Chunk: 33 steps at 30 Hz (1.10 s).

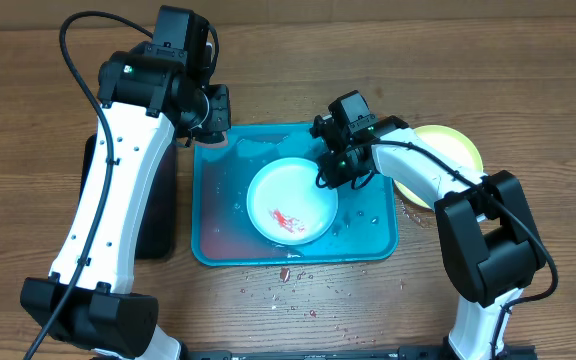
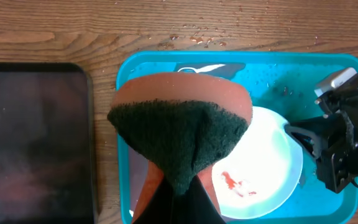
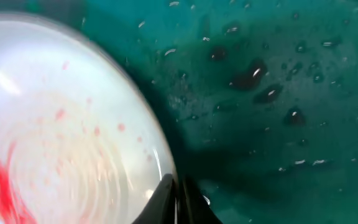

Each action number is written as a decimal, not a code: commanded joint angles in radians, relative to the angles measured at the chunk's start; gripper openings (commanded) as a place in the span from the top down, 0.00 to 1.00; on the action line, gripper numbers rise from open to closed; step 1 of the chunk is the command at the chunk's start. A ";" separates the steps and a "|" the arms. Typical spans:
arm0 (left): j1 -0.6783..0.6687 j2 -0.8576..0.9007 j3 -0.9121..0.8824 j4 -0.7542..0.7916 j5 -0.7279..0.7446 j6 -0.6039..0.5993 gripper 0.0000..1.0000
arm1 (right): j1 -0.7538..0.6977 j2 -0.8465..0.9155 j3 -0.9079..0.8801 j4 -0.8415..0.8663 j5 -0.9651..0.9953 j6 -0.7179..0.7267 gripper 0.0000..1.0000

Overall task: Clean dirty plates on tray and stack at the side
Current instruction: 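Pinch the light-blue plate rim and drag it to tray center, then bring the sponge with the left gripper onto the light-blue plate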

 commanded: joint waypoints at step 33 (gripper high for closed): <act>0.003 0.003 0.008 -0.006 0.001 0.014 0.96 | 0.101 0.000 0.004 0.014 0.180 0.901 0.75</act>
